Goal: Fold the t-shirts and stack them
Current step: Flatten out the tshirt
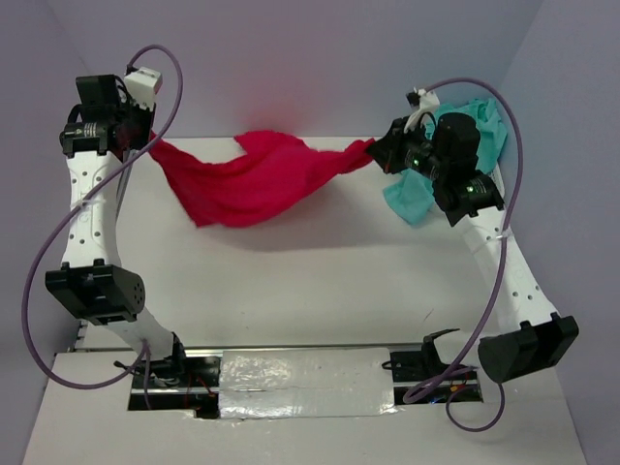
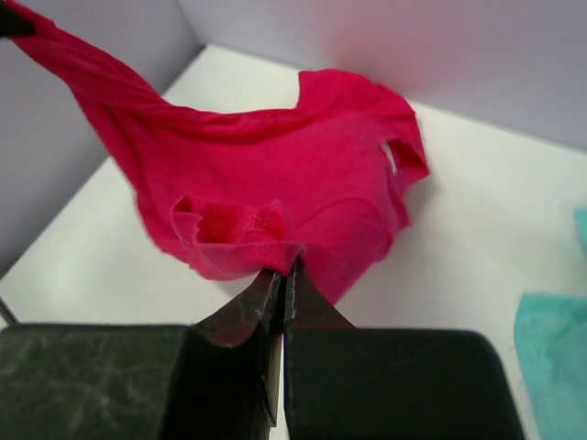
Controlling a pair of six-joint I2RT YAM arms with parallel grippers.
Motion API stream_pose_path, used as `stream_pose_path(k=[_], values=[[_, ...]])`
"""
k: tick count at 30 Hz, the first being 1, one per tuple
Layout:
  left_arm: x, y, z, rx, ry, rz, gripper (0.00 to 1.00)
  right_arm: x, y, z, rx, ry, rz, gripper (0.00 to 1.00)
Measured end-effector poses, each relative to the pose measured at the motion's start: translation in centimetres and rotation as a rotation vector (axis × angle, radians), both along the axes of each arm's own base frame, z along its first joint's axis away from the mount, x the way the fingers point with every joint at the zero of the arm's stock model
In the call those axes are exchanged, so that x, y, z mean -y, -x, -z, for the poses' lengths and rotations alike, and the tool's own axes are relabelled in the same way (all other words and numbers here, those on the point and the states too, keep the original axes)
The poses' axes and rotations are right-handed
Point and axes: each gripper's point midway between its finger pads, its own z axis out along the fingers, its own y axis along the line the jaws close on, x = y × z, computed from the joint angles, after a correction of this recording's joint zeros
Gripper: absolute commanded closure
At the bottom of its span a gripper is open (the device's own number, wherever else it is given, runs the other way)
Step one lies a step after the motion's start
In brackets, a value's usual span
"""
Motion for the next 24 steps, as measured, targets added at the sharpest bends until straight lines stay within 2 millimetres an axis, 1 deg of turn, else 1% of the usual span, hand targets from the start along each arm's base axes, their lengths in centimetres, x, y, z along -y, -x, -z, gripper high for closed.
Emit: stream_pose_path(k=[2, 4, 6, 8, 10, 11, 12, 13, 15, 16, 17, 18, 20, 21, 22, 23, 24], values=[[-0.9, 0.1, 1.5, -0.053, 0.001, -0.027, 1.0, 0.1, 0.6, 1.9, -0.039, 0.013, -0.004, 1.0], [-1.8, -0.1, 2.5, -0.088, 0.0, -0.052, 1.0, 0.3, 1.1, 2.9, -0.064, 0.024, -0.004, 1.0], [-2.4, -0.8, 3.0, -0.097, -0.003, -0.067, 1.0, 0.4, 1.6, 2.5, -0.05, 0.025, -0.008, 1.0], [-2.9, -1.8, 3.3, -0.099, -0.005, -0.074, 1.0, 0.2, 2.2, 1.6, -0.023, 0.016, -0.021, 1.0], [-3.1, -3.3, 4.3, -0.113, -0.002, -0.069, 0.93, -0.2, 2.4, 1.1, 0.004, 0.007, -0.039, 1.0], [-3.2, -4.2, 5.3, -0.129, 0.003, -0.064, 0.87, -0.5, 2.4, 1.3, 0.008, 0.004, -0.049, 1.0], [-3.1, -5.2, 6.6, -0.148, 0.012, -0.055, 0.68, -0.9, 2.3, 1.8, 0.006, 0.0, -0.062, 1.0], [-3.0, -6.5, 8.5, -0.176, 0.02, -0.043, 0.55, -1.4, 2.1, 2.7, -0.012, -0.002, -0.074, 1.0], [-3.0, -8.5, 13.1, -0.256, 0.043, -0.034, 0.33, -2.7, 1.1, 4.8, -0.062, -0.009, -0.098, 1.0], [-3.0, -9.7, 15.9, -0.299, 0.057, -0.037, 0.31, -3.3, 0.3, 6.2, -0.098, -0.012, -0.105, 1.0], [-3.0, -10.5, 18.5, -0.345, 0.073, -0.041, 0.27, -3.9, -0.7, 7.7, -0.137, -0.015, -0.11, 1.0], [-3.1, -11.0, 21.0, -0.391, 0.087, -0.048, 0.26, -4.5, -1.6, 9.2, -0.172, -0.016, -0.112, 1.0], [-2.9, -11.3, 25.2, -0.467, 0.121, -0.057, 0.25, -5.0, -3.4, 12.5, -0.255, -0.012, -0.1, 1.0], [-2.8, -10.6, 26.8, -0.508, 0.137, -0.061, 0.25, -5.2, -4.3, 14.5, -0.302, -0.005, -0.089, 1.0], [-2.6, -9.6, 27.8, -0.545, 0.15, -0.06, 0.26, -5.2, -5.0, 16.2, -0.343, 0.004, -0.077, 1.0], [-2.6, -8.8, 28.2, -0.555, 0.156, -0.059, 0.27, -5.2, -5.6, 17.4, -0.372, 0.009, -0.067, 1.0], [-2.6, -7.5, 27.9, -0.55, 0.155, -0.059, 0.28, -5.2, -6.2, 18.4, -0.394, 0.014, -0.059, 1.0]])
